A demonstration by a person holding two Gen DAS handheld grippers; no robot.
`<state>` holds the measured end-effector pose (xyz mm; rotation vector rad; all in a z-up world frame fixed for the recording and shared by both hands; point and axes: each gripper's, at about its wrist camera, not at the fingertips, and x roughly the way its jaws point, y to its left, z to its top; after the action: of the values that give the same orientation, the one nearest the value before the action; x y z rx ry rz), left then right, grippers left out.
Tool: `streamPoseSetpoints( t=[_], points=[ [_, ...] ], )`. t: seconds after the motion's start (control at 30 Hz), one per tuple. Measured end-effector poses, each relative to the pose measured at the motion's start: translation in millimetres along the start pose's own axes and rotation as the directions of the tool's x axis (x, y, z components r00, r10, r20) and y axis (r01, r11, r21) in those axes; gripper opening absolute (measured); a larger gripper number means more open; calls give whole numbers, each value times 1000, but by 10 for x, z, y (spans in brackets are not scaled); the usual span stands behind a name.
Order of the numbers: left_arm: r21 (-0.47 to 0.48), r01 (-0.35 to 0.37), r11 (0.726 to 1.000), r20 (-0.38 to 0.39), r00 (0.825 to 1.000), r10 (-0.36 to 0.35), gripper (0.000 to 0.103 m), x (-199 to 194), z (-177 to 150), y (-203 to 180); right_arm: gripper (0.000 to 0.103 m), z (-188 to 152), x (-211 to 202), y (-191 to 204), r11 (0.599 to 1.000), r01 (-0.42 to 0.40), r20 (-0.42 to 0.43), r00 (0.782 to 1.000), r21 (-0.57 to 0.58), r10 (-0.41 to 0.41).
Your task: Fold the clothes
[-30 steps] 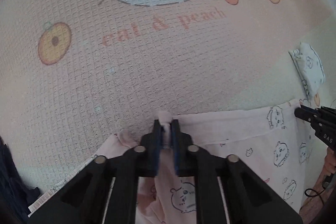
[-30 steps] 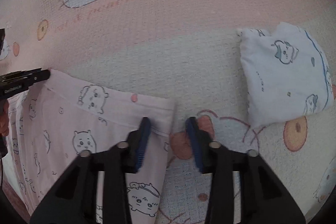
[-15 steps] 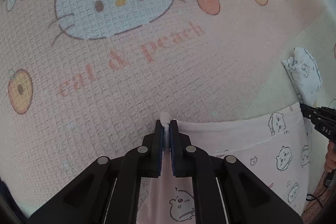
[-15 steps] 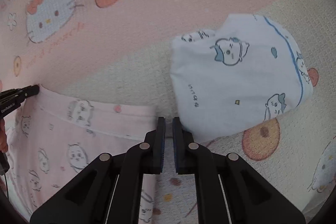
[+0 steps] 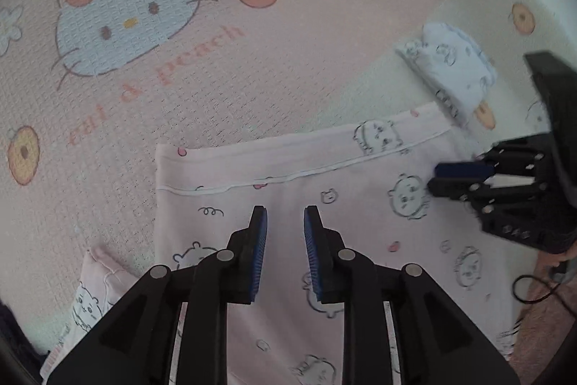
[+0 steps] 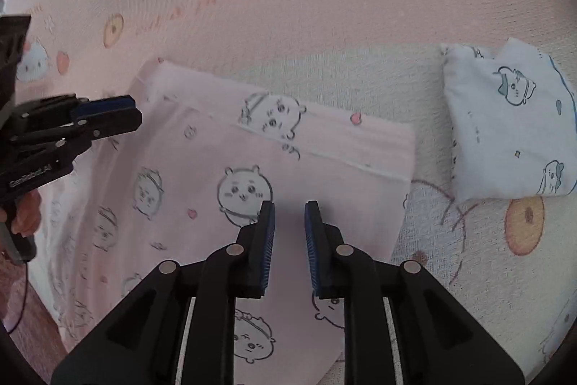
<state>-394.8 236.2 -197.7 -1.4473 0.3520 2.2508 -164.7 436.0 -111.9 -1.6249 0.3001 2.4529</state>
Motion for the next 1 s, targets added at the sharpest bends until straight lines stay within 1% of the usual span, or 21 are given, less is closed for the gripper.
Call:
streamPoseSetpoints(
  t=[0.03, 0.07, 0.13, 0.17, 0.2, 0.23, 0.33, 0.37, 0.43, 0.47, 0.5, 0.53, 0.57, 0.63, 0.7, 0.73, 0.8, 0.87, 0.93, 0.97, 1.0],
  points=[
    [-17, -44, 999, -14, 999, 44, 23, 104, 17, 73, 15, -7, 17, -28, 1000, 24, -2, 1000, 7, -24],
    [-56, -49, 997, -13, 999, 48, 24, 154, 46, 177, 15, -13, 34, -55, 999, 49, -5, 999, 14, -49],
    [-173, -8, 985, -10, 1000, 7, 24, 101, 103, 351, 16, -26, 68, -110, 995, 97, -10, 995, 27, -97],
    [-211, 5, 978, 3, 1000, -5, 24, 19, 100, 361, 17, -33, 85, -138, 992, 122, -13, 993, 34, -121],
    [-211, 39, 977, 28, 999, -34, 24, -92, 60, 298, 19, -32, 57, -163, 992, 119, -9, 993, 51, -118],
    [-184, 68, 981, 43, 997, -61, 24, -202, -28, 180, 19, -38, -9, -120, 995, 95, 1, 995, 44, -95],
    [-103, 111, 989, 13, 994, -110, 24, -441, -433, -194, 19, -226, -278, 406, 991, -14, 26, 1000, -135, 17],
    [-99, 114, 989, -11, 993, -116, 24, -475, -599, -292, 19, -341, -333, 580, 981, -64, 5, 998, -181, 66],
    [-119, 105, 987, -63, 992, -113, 24, -503, -947, -464, 19, -633, -388, 842, 964, -189, -85, 981, -186, 175],
    [-134, 100, 986, -77, 991, -111, 24, -506, -1100, -505, 19, -765, -388, 932, 958, -231, -127, 969, -169, 212],
    [-154, 94, 984, -80, 991, -107, 24, -500, -1235, -509, 19, -906, -371, 991, 957, -236, -158, 965, -167, 210],
    [-174, 88, 981, -84, 991, -103, 24, -494, -1371, -512, 19, -1056, -350, 1042, 958, -227, -186, 963, -174, 194],
    [-198, 81, 977, -71, 993, -97, 25, -516, -1472, -506, 19, -1152, -314, 1115, 961, -188, -189, 971, -205, 149],
    [-270, 82, 959, -66, 992, -103, 25, -595, -1547, -466, 19, -1249, -353, 1270, 947, -89, -128, 990, -309, 51],
    [-340, 88, 936, -22, 995, -101, 25, -778, -1597, -304, 20, -1306, -421, 1361, 930, -9, -71, 997, -367, -18],
    [-360, 66, 931, 8, 998, -68, 25, -905, -1635, -175, 20, -1305, -461, 1347, 934, 9, -61, 998, -356, -32],
    [-400, 24, 916, 65, 998, 2, 25, -1159, -1711, 84, 21, -1280, -579, 1274, 950, -26, -60, 998, -311, 7],
    [-481, -34, 876, 59, 996, 71, 25, -1237, -1795, 475, 26, -1241, -691, 1229, 958, -85, -71, 995, -273, 68],
    [-593, -93, 800, 5, 993, 119, 25, -1270, -1965, 1017, 27, -1158, -748, 1321, 944, -138, -79, 990, -298, 119],
    [-643, -110, 758, -16, 991, 130, 25, -1308, -2069, 1310, 28, -1094, -772, 1413, 933, -144, -72, 989, -329, 127],
    [-678, -108, 727, -21, 992, 128, 25, -1329, -2151, 1525, 28, -1027, -799, 1588, 922, -137, -58, 990, -362, 125]
  ],
)
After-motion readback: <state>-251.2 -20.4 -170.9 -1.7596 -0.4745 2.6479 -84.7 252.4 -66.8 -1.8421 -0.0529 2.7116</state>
